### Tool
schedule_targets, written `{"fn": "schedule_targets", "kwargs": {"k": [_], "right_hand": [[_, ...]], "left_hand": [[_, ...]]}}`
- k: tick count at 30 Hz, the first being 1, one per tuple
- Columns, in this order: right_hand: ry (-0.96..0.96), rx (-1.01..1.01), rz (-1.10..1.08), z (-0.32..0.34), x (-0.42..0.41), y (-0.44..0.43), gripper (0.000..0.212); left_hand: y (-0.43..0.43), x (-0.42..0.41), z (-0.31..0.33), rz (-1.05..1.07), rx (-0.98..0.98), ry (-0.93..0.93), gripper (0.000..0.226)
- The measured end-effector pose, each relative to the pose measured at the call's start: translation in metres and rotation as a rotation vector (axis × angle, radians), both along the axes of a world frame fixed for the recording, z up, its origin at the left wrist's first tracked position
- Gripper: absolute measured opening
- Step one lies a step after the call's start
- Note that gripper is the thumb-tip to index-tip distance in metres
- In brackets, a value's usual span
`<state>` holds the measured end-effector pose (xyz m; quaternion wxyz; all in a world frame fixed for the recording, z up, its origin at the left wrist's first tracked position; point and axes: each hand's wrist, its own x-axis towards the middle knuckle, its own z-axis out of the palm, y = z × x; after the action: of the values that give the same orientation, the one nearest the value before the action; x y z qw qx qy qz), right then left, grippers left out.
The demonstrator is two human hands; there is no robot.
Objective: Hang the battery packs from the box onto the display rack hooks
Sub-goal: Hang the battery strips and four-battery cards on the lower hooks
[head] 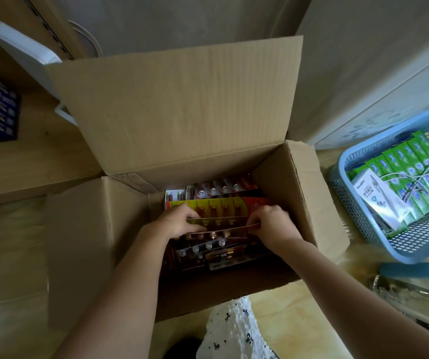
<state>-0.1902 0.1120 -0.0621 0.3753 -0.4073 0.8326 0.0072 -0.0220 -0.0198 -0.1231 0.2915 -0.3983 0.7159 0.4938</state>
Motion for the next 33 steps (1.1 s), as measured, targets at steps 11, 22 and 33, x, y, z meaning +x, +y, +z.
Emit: {"fn": "schedule_targets", "kwargs": {"k": [11, 22, 33], "right_hand": [[-0.008, -0.331, 0.131, 0.115, 0.018, 0.001, 0.018], [-0.040, -0.583, -0.033, 0.340, 0.056, -0.041, 0.019], [-0.136, -0.738, 0.292, 0.478, 0.191, -0.112, 0.014]], "left_hand": [[0.029, 0.024, 0.110, 0.291, -0.611, 0.094, 0.023], [0.016, 0.119, 0.335, 0.908, -0.362, 0.490, 0.012], [0.006, 0.279, 0.479, 1.223, -0.230, 0.700, 0.019]]}}
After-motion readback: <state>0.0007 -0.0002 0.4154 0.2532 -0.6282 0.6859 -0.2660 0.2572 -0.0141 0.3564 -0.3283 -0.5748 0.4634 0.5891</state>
